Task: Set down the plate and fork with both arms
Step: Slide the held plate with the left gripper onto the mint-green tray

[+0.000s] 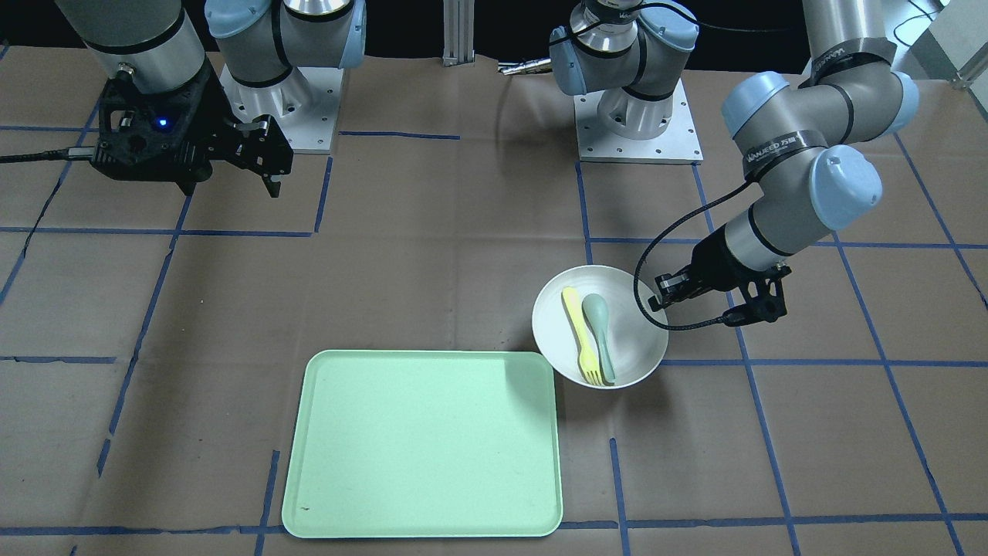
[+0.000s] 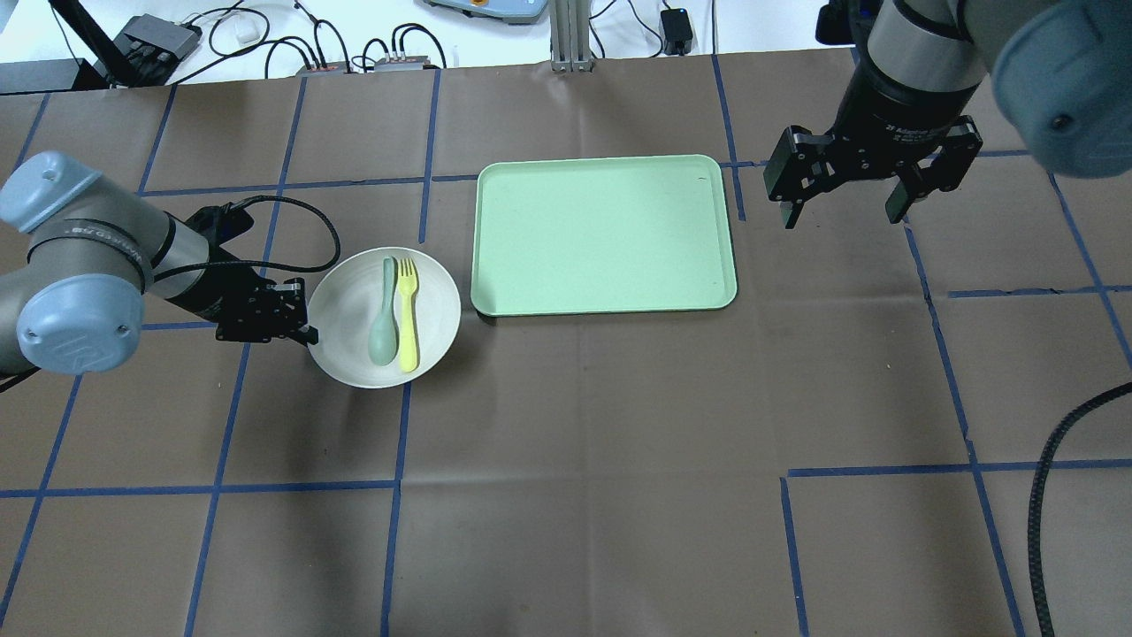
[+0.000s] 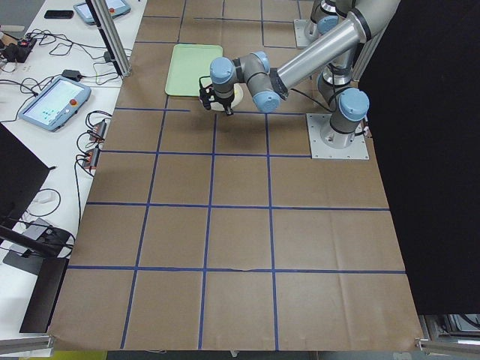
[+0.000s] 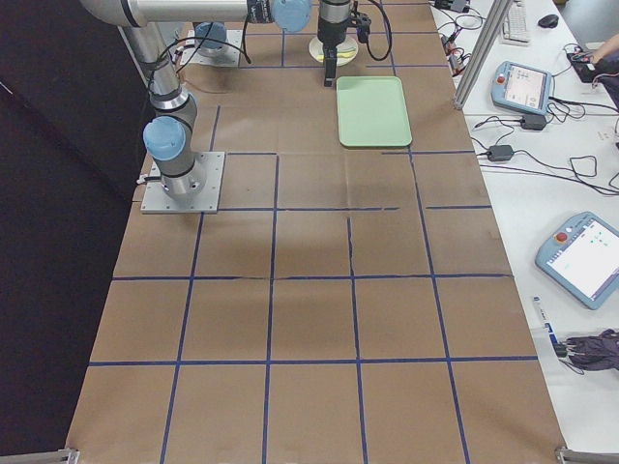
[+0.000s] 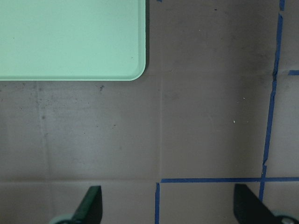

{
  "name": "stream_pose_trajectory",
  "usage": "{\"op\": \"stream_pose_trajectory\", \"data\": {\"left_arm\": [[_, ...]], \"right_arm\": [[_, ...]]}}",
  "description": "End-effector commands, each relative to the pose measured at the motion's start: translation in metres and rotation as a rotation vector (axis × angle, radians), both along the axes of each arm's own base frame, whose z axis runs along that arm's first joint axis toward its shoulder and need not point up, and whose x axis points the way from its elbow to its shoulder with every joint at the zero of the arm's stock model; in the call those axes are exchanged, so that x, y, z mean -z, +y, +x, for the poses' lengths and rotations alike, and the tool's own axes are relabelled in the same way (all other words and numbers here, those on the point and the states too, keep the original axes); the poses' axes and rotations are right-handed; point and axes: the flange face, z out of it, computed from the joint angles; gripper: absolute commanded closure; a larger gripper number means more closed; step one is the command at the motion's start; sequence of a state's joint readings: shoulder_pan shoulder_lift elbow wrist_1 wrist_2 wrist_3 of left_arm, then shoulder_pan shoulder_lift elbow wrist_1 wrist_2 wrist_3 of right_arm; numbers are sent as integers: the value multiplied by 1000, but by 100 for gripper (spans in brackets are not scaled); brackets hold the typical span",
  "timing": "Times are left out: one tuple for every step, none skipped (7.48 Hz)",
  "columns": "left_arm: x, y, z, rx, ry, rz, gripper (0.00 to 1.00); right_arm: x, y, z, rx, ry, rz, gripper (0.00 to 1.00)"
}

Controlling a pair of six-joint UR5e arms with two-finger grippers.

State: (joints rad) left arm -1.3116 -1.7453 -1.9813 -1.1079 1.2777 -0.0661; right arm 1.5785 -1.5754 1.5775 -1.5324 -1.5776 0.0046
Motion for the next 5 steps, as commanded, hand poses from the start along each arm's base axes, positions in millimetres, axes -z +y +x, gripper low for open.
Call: {"op": "stream_pose_trajectory", "data": {"left_arm": [[12, -29, -59, -77, -11, 18, 100], [20, -46, -89, -121, 43, 9, 100], [31, -60, -112, -148, 57, 9, 100], [35, -73, -129, -134, 57, 7, 100], [40, -86, -148, -88, 56, -5, 100]], "right_arm": [[0, 0, 0, 0, -1, -1, 0], [0, 0, 0, 0, 1, -1, 0], [0, 0, 0, 0, 1, -1, 0], [0, 0, 0, 0, 1, -1, 0], [0, 0, 0, 0, 1, -1, 0]]}}
